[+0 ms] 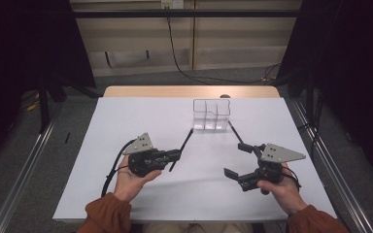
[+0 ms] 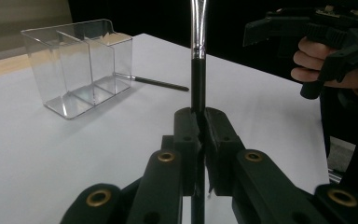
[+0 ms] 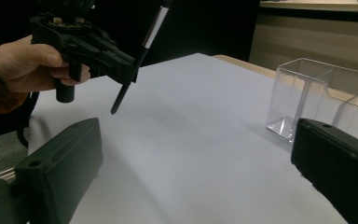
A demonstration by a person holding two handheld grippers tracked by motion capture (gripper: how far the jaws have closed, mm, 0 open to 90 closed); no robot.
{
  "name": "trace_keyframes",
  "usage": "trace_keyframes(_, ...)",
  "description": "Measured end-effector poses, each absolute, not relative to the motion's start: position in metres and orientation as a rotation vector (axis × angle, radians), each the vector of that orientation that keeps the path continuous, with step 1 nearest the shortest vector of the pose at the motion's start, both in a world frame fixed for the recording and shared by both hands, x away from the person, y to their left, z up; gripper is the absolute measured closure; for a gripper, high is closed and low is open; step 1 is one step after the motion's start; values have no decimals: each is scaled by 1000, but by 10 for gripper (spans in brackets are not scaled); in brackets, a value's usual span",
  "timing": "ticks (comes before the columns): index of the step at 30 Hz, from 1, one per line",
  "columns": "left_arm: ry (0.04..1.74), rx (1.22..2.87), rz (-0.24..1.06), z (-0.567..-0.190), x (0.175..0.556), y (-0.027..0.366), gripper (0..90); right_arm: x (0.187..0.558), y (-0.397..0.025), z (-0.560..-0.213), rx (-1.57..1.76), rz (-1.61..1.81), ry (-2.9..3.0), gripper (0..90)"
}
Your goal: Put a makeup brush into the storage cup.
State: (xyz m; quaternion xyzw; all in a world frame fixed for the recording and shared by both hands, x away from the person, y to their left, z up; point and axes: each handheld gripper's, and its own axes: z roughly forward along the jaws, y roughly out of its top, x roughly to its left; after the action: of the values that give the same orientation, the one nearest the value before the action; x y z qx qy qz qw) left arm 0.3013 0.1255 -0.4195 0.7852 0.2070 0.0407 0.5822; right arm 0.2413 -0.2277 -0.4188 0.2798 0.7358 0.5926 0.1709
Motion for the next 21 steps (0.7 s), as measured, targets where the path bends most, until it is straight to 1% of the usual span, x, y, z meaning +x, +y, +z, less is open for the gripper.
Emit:
trace_keyframes(4, 475, 1831, 94, -418, 303, 120, 842, 247, -222, -415, 776, 1697, 2111, 23)
trace_keyframes(11, 453, 1841, 92, -418, 306, 110, 842, 259, -208, -404, 726, 1728, 2118, 0)
trace_keyframes(14, 454, 1819, 98, -416, 307, 107, 842, 263, -201, -402, 713, 1727, 2120, 0)
trace_keyframes(21, 436, 1831, 89, -420, 304, 100, 842, 271, -186, -398, 685, 1741, 2119, 0)
